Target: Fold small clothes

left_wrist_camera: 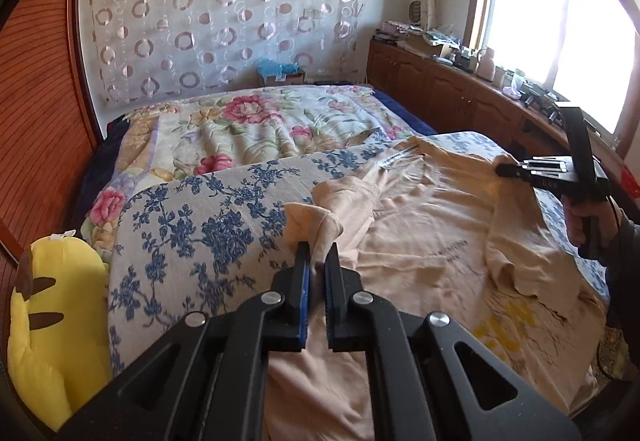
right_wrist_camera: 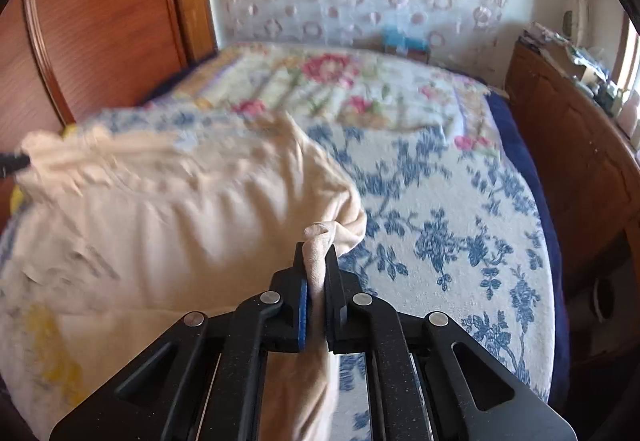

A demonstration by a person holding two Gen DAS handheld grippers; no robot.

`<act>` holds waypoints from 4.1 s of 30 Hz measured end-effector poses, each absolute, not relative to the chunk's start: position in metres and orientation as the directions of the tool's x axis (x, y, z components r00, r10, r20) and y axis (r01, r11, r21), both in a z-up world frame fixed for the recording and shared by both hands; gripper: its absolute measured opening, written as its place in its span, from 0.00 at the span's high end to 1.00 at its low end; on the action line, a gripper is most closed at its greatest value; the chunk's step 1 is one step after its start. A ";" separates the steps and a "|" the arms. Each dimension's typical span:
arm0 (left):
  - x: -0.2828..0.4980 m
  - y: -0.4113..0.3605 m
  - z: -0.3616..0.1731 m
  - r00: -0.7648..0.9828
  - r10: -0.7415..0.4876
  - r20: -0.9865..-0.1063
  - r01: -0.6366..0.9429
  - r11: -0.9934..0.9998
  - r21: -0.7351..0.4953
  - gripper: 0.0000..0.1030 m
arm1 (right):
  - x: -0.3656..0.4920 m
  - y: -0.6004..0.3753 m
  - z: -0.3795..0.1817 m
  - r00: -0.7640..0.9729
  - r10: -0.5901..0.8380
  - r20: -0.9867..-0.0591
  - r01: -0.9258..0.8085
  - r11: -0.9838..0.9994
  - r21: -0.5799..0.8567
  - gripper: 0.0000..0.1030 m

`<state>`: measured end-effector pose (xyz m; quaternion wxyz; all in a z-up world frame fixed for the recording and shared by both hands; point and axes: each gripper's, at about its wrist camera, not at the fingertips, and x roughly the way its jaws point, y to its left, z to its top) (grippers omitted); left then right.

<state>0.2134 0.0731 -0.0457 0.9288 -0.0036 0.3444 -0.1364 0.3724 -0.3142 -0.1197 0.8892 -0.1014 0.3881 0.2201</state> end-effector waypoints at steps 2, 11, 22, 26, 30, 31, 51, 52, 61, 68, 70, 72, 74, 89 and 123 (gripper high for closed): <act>0.199 0.073 -0.041 0.733 -0.257 -0.630 0.250 0.963 -0.103 0.97 | 0.357 -0.318 -0.106 0.624 0.355 -0.696 -0.474 0.880 0.024 0.97; 0.109 0.090 -0.018 0.806 -0.212 -0.553 0.198 0.976 -0.086 0.97 | 0.269 -0.337 -0.058 0.697 0.444 -0.563 -0.478 0.873 0.096 0.97; -0.005 0.115 -0.037 0.806 -0.163 -0.569 0.104 0.985 -0.135 0.97 | 0.146 -0.384 -0.053 0.699 0.450 -0.555 -0.477 0.872 0.107 0.97; -0.023 0.116 -0.048 0.776 -0.151 -0.612 0.093 0.988 -0.127 0.97 | 0.112 -0.394 -0.068 0.673 0.427 -0.604 -0.474 0.876 0.092 0.97; -0.031 0.113 -0.058 0.755 -0.146 -0.639 0.096 0.989 -0.113 0.97 | 0.095 -0.400 -0.079 0.645 0.396 -0.654 -0.476 0.877 0.062 0.97; -0.029 0.109 -0.063 0.745 -0.135 -0.653 0.097 0.991 -0.095 0.97 | 0.093 -0.399 -0.087 0.633 0.376 -0.677 -0.480 0.876 0.038 0.97; -0.020 0.105 -0.084 0.703 -0.127 -0.700 0.086 0.992 -0.094 0.95 | 0.103 -0.404 -0.124 0.632 0.241 -0.737 -0.420 0.905 -0.064 0.72; -0.019 0.105 -0.080 0.709 -0.131 -0.693 0.094 0.991 -0.091 0.92 | 0.103 -0.405 -0.119 0.642 0.243 -0.727 -0.419 0.906 -0.067 0.70; 0.013 0.105 -0.056 0.738 -0.157 -0.656 0.121 0.988 -0.100 0.42 | 0.123 -0.395 -0.092 0.707 0.287 -0.646 -0.427 0.902 -0.066 0.45; 0.069 0.105 -0.080 0.668 -0.146 -0.730 0.124 0.989 -0.084 0.42 | 0.154 -0.367 -0.106 0.665 0.337 -0.667 -0.486 0.873 -0.044 0.44; 0.078 0.105 -0.084 0.660 -0.145 -0.737 0.123 0.989 -0.085 0.42 | 0.163 -0.364 -0.109 0.660 0.334 -0.673 -0.486 0.873 -0.043 0.44; 0.088 0.105 -0.086 0.652 -0.147 -0.744 0.126 0.988 -0.084 0.42 | 0.172 -0.362 -0.113 0.646 0.339 -0.684 -0.489 0.872 -0.029 0.44; 0.096 0.107 -0.091 0.637 -0.133 -0.759 0.110 0.991 -0.081 0.42 | 0.177 -0.360 -0.117 0.631 0.342 -0.696 -0.497 0.867 -0.024 0.44; 0.110 0.108 -0.113 0.581 -0.178 -0.794 0.116 0.984 -0.135 0.68 | 0.189 -0.354 -0.144 0.524 0.351 -0.776 -0.520 0.853 0.034 0.59; -0.001 0.120 0.179 0.977 -0.174 -0.124 0.170 0.985 -0.044 1.00 | 0.087 -0.387 0.166 0.758 0.618 -0.208 -0.636 0.771 -0.025 0.94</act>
